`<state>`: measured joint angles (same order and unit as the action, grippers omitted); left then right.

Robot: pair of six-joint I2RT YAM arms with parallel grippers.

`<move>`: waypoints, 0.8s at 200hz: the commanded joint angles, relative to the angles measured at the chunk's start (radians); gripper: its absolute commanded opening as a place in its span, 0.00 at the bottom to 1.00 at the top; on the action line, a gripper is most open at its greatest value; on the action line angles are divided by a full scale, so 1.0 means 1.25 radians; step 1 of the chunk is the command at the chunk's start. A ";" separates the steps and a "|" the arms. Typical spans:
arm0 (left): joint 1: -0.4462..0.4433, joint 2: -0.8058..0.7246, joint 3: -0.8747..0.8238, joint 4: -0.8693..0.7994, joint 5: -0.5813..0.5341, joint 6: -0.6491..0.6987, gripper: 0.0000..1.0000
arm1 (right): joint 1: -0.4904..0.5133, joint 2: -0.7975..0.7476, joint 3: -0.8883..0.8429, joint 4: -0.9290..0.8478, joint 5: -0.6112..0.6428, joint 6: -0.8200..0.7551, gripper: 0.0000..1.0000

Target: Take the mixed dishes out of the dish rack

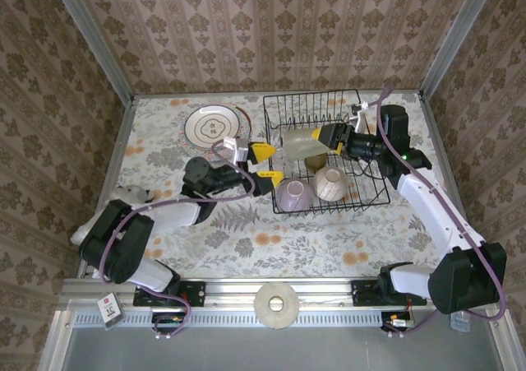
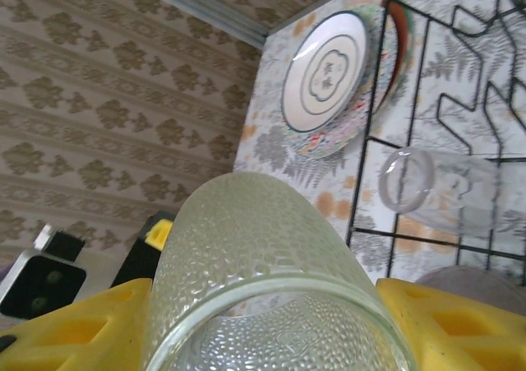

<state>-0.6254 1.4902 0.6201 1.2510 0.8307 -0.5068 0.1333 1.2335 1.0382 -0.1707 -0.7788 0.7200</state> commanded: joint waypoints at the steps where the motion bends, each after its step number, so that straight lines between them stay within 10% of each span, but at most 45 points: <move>1: -0.016 0.035 0.065 0.036 0.077 -0.036 0.92 | -0.007 -0.031 -0.029 0.097 -0.086 0.063 0.18; 81: -0.068 0.119 0.197 0.040 0.094 -0.122 0.73 | -0.012 -0.046 -0.061 0.166 -0.127 0.101 0.16; 123: -0.071 0.133 0.203 0.039 0.011 -0.200 0.21 | -0.014 -0.041 -0.075 0.232 -0.154 0.140 0.14; 160: -0.070 0.151 0.213 0.039 -0.008 -0.221 0.00 | -0.009 -0.050 -0.076 0.246 -0.166 0.152 0.14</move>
<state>-0.7128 1.6558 0.8589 1.2804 0.8623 -0.7418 0.1177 1.1995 0.9466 0.0647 -0.9463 0.8875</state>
